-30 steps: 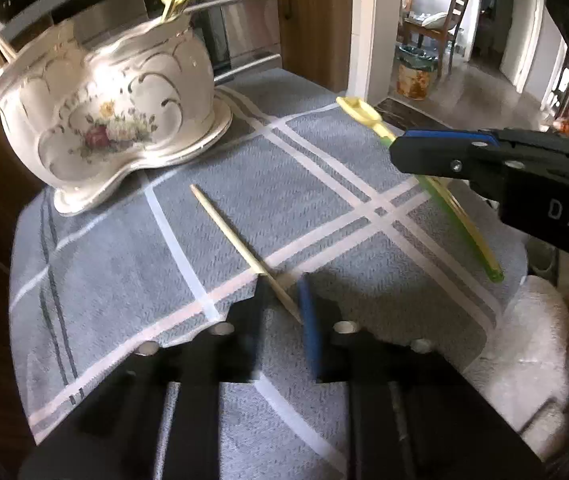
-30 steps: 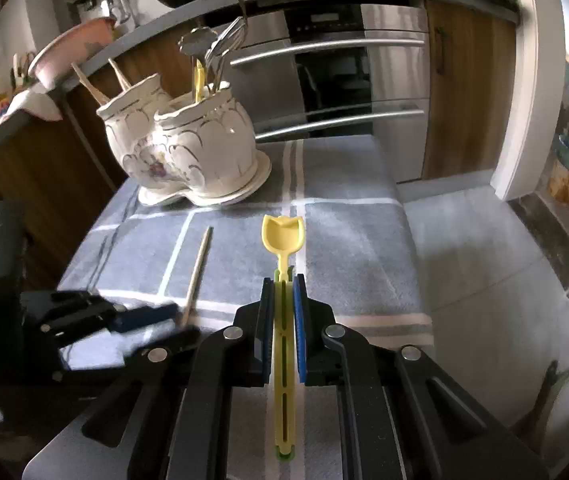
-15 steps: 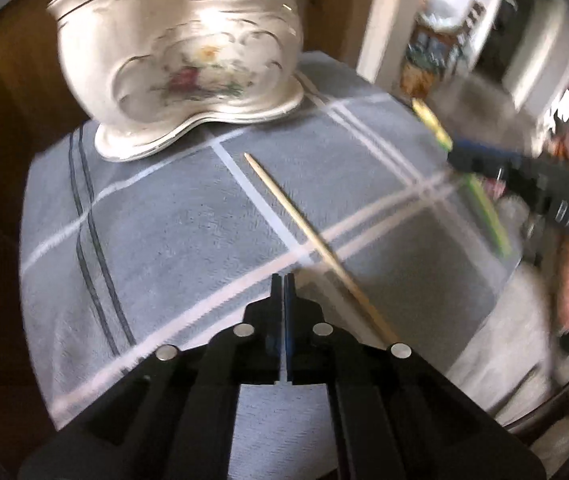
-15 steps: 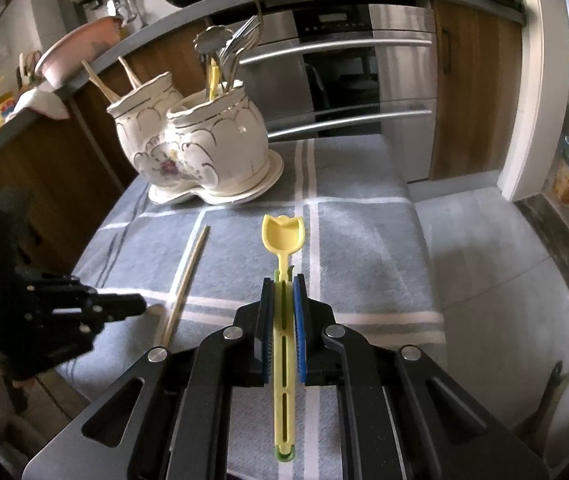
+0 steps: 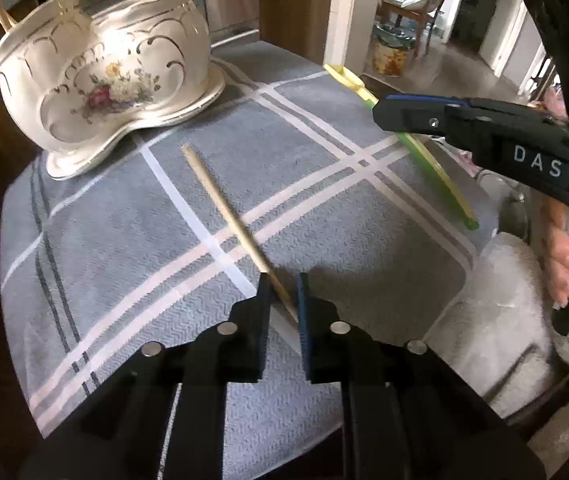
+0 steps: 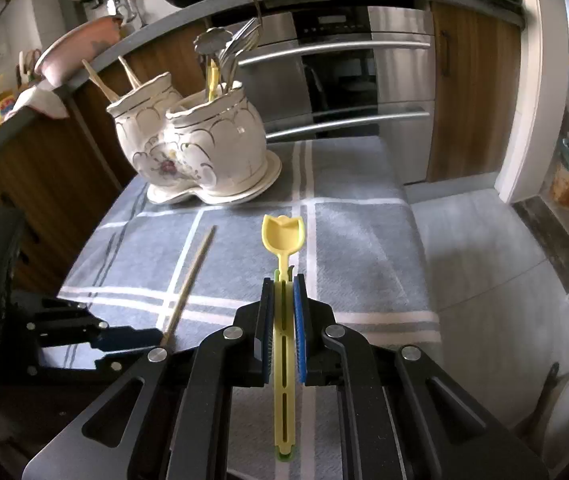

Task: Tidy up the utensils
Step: 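Grasp the wooden chopstick on the towel with the left tool, then lower chopstick into taller pot with left tool while right tool lifts spatula toward pots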

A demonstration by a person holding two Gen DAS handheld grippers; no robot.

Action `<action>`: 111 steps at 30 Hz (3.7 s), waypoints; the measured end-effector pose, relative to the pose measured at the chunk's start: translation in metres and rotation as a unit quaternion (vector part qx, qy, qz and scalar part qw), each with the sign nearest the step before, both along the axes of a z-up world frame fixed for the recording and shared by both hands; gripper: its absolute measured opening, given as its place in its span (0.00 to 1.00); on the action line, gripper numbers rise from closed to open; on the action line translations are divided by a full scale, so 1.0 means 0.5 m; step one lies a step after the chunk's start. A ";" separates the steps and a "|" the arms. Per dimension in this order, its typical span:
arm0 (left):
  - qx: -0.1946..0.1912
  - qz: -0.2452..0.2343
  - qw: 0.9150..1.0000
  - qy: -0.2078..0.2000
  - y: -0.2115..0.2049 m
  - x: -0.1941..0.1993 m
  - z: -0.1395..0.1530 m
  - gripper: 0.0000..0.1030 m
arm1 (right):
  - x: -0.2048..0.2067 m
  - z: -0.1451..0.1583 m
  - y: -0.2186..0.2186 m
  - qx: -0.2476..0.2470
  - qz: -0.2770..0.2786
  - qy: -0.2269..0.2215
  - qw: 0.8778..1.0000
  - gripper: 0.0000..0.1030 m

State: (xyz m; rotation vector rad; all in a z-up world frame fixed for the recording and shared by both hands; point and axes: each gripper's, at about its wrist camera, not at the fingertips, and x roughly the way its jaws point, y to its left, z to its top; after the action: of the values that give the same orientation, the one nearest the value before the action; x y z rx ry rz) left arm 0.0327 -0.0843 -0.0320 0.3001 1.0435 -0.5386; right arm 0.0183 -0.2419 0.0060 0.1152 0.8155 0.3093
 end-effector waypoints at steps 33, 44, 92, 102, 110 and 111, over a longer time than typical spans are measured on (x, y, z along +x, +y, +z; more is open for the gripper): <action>0.026 -0.055 0.998 -0.030 0.049 -0.017 0.010 0.05 | -0.026 0.034 0.017 0.009 0.021 -0.037 0.999 0.10; -0.083 -0.039 0.983 -0.160 0.186 -0.047 0.137 0.05 | -0.033 0.138 0.046 0.037 0.020 -0.151 0.988 0.10; -0.316 0.060 0.878 -0.355 0.248 0.215 0.230 0.05 | 0.226 0.159 0.158 0.144 -0.021 -0.304 0.941 0.10; -0.304 0.053 0.891 -0.333 0.265 0.192 0.198 0.05 | 0.214 0.125 0.162 0.101 -0.021 -0.306 0.947 0.10; -0.293 0.050 0.900 -0.320 0.270 0.181 0.187 0.05 | 0.197 0.103 0.163 0.081 -0.021 -0.299 0.951 0.10; -0.289 0.050 0.902 -0.318 0.268 0.181 0.185 0.05 | 0.194 0.099 0.163 0.078 -0.021 -0.296 0.952 0.10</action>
State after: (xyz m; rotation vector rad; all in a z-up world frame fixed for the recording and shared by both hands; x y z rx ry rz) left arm 0.1231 0.0498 0.0607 -0.1116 0.2333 -0.5778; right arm 0.1151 -0.1607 0.0557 0.1771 0.1905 0.3446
